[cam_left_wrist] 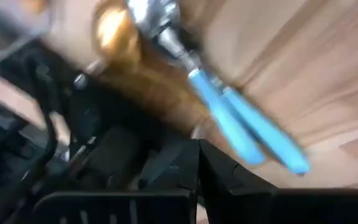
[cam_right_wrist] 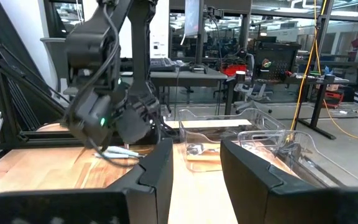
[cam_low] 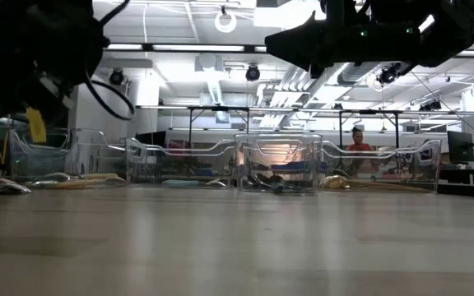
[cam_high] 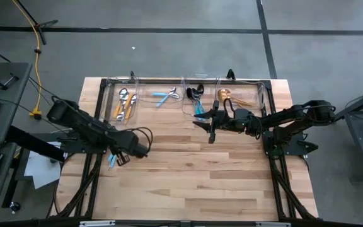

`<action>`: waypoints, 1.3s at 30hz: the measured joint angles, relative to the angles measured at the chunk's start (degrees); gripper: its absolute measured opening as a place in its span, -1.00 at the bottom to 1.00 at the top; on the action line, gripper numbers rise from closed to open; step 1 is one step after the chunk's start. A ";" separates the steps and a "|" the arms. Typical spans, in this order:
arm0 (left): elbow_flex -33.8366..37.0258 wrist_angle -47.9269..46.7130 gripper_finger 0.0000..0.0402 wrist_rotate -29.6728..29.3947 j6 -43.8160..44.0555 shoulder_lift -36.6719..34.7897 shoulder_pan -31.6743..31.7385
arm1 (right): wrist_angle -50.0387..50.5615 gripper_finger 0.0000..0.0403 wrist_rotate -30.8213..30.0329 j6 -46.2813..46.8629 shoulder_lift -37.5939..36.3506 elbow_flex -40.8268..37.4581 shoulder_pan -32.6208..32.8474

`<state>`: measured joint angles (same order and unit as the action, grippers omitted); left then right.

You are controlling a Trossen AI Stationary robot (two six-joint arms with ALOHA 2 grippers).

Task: Sort silverware by color (type)
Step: Move the spoons into the center of the table

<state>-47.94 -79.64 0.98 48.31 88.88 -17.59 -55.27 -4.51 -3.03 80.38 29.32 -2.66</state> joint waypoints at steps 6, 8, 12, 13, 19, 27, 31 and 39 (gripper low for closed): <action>-0.02 4.85 -1.00 1.01 -5.47 5.70 -0.47 | 0.20 -0.41 0.00 0.61 0.00 0.00 0.00; 0.00 4.22 -1.00 1.55 -7.42 7.43 -0.47 | 0.24 -0.41 -0.02 0.59 0.00 0.00 0.00; 0.06 3.94 -1.00 1.63 -12.55 9.65 -0.45 | 0.26 -0.41 -0.02 0.56 0.00 0.00 0.00; 0.32 4.26 -1.00 1.67 -14.07 9.87 -0.45 | 0.26 -0.41 -0.02 0.59 0.00 0.00 0.00; 3.53 4.81 -1.00 3.60 -17.50 10.01 0.51 | 0.48 -0.41 -0.02 0.57 0.00 0.00 0.00; 6.00 9.07 -1.00 3.56 -21.64 9.59 2.49 | 0.66 -0.41 -0.02 0.59 0.00 0.00 0.00; 7.40 8.55 -1.00 3.64 -21.51 9.54 3.57 | 0.77 -0.41 -0.02 0.58 0.00 -0.01 0.00; 7.93 9.13 -1.00 3.42 -23.39 9.56 3.77 | 1.03 -0.41 -0.02 0.56 0.00 -0.02 0.00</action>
<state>-40.01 -70.51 4.40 24.92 98.43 -13.82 -54.24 -4.54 -2.46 80.38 29.30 -2.66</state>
